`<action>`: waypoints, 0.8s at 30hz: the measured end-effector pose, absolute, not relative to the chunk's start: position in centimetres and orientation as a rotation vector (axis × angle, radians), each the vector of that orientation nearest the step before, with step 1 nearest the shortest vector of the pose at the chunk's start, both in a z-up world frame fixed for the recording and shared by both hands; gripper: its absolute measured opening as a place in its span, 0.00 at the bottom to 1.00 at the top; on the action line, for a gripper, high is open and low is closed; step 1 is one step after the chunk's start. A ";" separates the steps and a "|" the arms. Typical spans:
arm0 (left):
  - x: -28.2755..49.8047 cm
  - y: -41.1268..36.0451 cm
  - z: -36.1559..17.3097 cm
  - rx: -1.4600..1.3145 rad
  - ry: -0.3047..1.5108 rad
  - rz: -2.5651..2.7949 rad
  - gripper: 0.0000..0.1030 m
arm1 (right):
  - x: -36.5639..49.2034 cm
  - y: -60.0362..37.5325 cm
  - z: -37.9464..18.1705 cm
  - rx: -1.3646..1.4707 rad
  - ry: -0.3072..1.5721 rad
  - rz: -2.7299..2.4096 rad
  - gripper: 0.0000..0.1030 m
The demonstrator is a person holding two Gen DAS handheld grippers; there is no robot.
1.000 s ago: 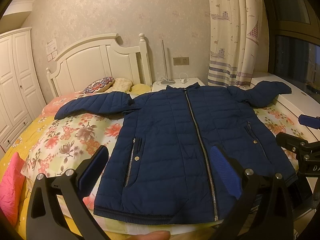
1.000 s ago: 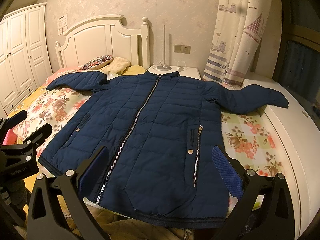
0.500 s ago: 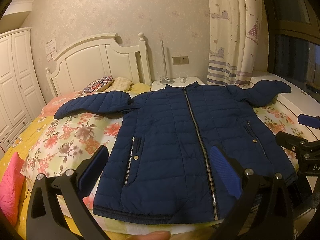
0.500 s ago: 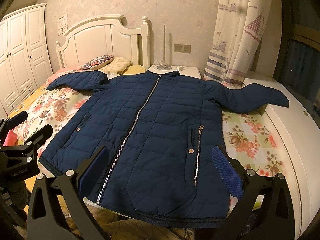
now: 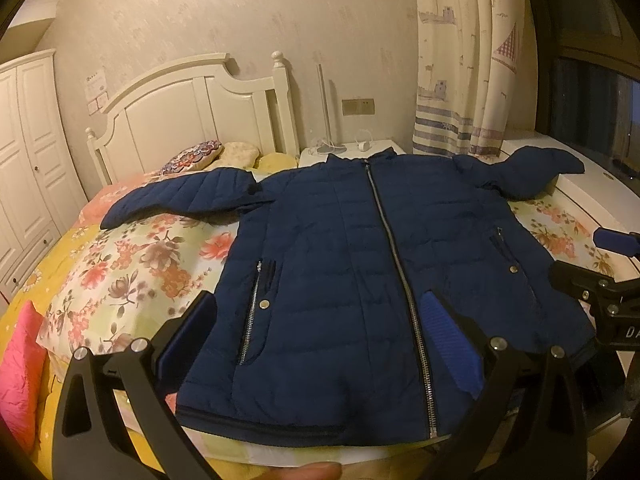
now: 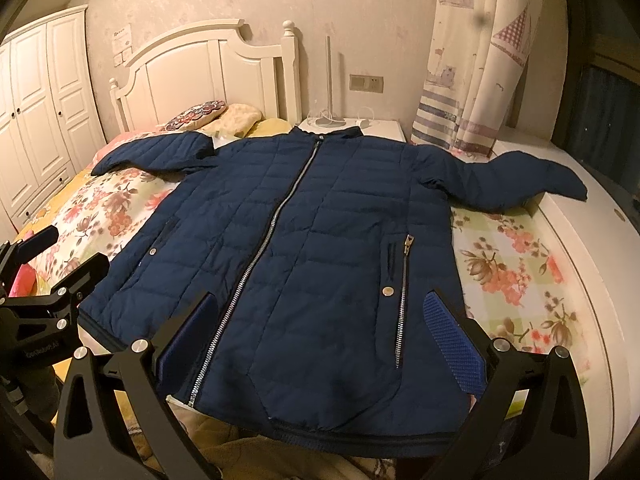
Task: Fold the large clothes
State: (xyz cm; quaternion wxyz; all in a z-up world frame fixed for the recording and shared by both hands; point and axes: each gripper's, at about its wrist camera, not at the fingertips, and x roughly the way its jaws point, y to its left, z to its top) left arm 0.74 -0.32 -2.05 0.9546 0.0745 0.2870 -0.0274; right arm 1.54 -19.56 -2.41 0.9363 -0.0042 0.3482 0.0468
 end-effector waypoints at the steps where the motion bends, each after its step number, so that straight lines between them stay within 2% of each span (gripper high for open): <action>1: 0.9 -0.4 -2.2 0.147 0.585 -0.066 0.98 | 1.7 -19.7 -2.6 -0.001 0.711 0.098 0.96; 6: 2.9 -0.4 -3.4 0.078 0.621 -0.157 0.98 | 1.9 -21.5 -3.0 0.067 0.642 0.132 0.96; 10: 7.0 -1.8 -5.3 0.115 0.701 -0.207 0.98 | 3.6 -23.9 -4.4 0.126 0.664 0.082 0.96; 19: 24.5 -3.3 -9.0 0.163 0.838 -0.105 0.98 | 11.2 -31.3 -8.5 0.182 0.773 -0.065 0.96; 24: 31.7 -1.4 -12.2 0.006 0.946 -0.109 0.98 | 17.3 -38.5 -9.5 0.306 0.772 -0.193 0.91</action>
